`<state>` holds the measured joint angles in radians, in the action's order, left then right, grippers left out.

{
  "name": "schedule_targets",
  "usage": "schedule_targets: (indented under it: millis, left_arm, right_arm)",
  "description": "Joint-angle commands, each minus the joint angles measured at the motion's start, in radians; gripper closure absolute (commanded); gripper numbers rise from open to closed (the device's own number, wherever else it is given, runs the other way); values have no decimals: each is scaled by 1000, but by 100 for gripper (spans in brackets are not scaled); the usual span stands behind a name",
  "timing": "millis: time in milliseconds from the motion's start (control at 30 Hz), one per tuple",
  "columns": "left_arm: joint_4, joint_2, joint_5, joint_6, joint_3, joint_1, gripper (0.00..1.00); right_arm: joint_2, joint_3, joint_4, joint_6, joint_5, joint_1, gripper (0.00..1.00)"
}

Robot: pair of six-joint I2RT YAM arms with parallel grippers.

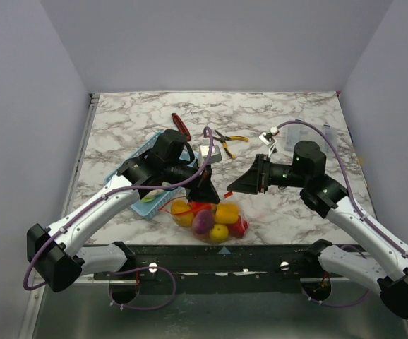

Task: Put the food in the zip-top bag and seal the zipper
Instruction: Zip the zipper food storage bag at the center of the board.

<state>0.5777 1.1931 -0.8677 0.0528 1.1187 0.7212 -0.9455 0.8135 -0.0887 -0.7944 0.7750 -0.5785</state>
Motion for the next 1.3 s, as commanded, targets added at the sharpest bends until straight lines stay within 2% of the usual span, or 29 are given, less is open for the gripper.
schedule_targets:
  millis: [0, 267, 567, 733, 833, 967, 1067, 1200, 1267]
  left_arm:
    - [-15, -8, -21, -1, 17, -6, 100]
    - [-24, -2, -33, 7, 26, -10, 100]
    - [-27, 16, -46, 12, 42, -13, 100]
    - [-26, 25, -50, 12, 45, -18, 100]
    - [-26, 31, -53, 12, 48, -19, 100]
    - [-26, 35, -58, 11, 48, -21, 100]
    - [-27, 36, -66, 18, 50, -24, 100]
    - [-68, 10, -79, 45, 21, -29, 68]
    - [-109, -6, -95, 73, 4, -29, 60]
  right_arm:
    - [-18, -11, 48, -23, 52, 5, 51]
    - [-25, -38, 57, 88, 93, 5, 67]
    - [-30, -74, 138, 119, 181, 4, 70]
    - [-50, -87, 172, 121, 198, 4, 77]
    - [-56, -89, 202, 116, 205, 3, 85]
    - [-62, -94, 224, 118, 205, 2, 100]
    - [-29, -100, 196, 150, 154, 0, 100]
    - [60, -145, 274, 108, 111, 0, 100]
    - [55, -122, 222, 138, 108, 0, 100]
